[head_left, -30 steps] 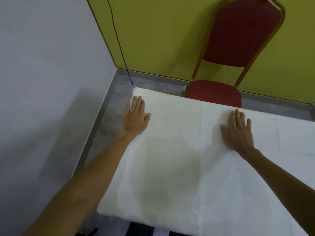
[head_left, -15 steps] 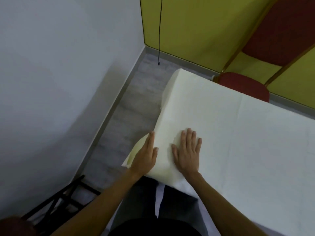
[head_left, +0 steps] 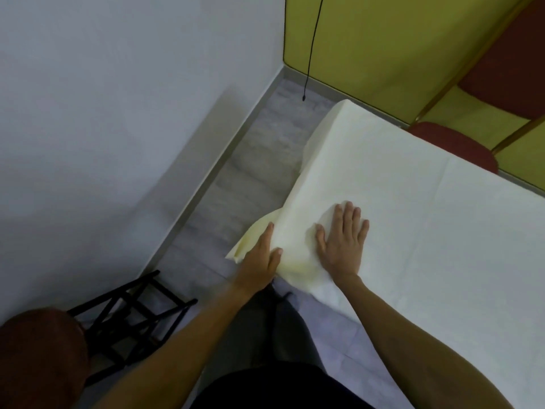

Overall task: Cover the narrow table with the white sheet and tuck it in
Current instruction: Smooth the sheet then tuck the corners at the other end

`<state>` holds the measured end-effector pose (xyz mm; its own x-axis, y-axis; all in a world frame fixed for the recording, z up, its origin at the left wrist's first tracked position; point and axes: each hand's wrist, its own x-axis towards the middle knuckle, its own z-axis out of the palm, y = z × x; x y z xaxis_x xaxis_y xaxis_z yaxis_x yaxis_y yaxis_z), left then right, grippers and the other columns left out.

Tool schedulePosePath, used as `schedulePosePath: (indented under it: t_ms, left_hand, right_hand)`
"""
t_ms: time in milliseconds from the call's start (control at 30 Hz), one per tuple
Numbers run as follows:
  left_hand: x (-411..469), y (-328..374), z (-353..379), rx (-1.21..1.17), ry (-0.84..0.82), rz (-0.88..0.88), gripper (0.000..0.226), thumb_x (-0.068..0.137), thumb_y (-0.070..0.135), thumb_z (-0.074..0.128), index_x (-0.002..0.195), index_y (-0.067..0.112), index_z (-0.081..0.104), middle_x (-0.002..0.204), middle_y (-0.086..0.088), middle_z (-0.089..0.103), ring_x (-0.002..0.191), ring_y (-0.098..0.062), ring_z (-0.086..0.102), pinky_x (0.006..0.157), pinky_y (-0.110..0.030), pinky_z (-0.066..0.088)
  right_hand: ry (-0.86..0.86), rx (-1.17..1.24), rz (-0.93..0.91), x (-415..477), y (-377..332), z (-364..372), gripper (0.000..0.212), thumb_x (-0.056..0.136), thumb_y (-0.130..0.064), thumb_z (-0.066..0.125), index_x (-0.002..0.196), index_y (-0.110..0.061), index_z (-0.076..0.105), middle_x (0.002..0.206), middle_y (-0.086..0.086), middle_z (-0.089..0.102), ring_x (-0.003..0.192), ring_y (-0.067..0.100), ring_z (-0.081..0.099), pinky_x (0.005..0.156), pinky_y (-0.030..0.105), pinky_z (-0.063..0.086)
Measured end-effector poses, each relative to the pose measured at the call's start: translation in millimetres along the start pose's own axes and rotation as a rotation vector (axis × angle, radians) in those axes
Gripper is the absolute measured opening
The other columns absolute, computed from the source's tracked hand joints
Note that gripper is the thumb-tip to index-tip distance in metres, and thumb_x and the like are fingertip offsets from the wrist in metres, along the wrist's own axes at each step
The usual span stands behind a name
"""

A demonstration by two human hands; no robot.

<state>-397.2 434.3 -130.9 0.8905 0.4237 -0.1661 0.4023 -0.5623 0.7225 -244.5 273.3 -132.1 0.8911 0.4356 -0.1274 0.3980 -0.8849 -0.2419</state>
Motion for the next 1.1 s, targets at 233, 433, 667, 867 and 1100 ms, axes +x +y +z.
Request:
schedulePosePath:
  t_ms: [233,433,667,867,1100]
  left_hand:
    - [-3,13,-8,0.04,-0.045,-0.005,0.067,0.098,0.042,0.037,0.153,0.008,0.018,0.152,-0.012,0.038,0.135,-0.026,0.043,0.108,-0.032,0.039]
    - [-10,10,-9,0.407,-0.091,0.364,0.071,0.099,0.041,0.046,0.152,0.001,0.021,0.161,-0.019,0.014,0.15,-0.031,0.01,0.121,-0.045,0.018]
    - [-15,-20,-17,0.236,-0.084,0.407,0.084,0.095,0.05,0.054,0.153,0.001,0.019,0.162,-0.013,0.015,0.149,-0.021,0.016,0.119,-0.029,0.022]
    - [-23,-79,-15,0.007,-0.115,0.305,0.069,0.097,0.037,0.055,0.15,0.004,0.029,0.143,-0.011,0.051,0.117,-0.017,0.059,0.099,-0.022,0.047]
    - [-29,-121,0,-0.037,-0.151,0.197,0.048,0.102,0.035,0.042,0.146,0.017,0.042,0.143,-0.003,0.053,0.125,-0.015,0.054,0.106,-0.034,0.044]
  right_hand:
    - [0.018,0.005,-0.012,-4,-3,-2,0.073,0.102,-0.054,0.027,0.155,-0.005,0.021,0.164,0.019,0.02,0.152,0.038,0.012,0.123,0.057,0.004]
    - [0.027,0.028,-0.261,-65,-38,6,0.059,0.107,-0.037,0.025,0.154,-0.001,0.027,0.163,0.018,0.022,0.153,0.034,0.014,0.122,0.058,0.016]
    - [-0.055,-0.108,-0.248,-88,-35,23,0.068,0.107,-0.047,0.022,0.159,-0.005,0.01,0.168,0.012,0.001,0.155,0.029,-0.002,0.124,0.055,0.008]
    - [-0.077,-0.05,-0.202,-88,-41,25,0.076,0.104,-0.054,0.031,0.159,-0.008,0.007,0.168,0.01,-0.002,0.155,0.027,-0.007,0.124,0.056,0.006]
    - [-0.053,-0.121,-0.661,-77,-115,10,0.058,0.096,-0.047,0.059,0.142,-0.013,0.053,0.159,0.015,0.036,0.151,0.038,0.019,0.12,0.063,0.015]
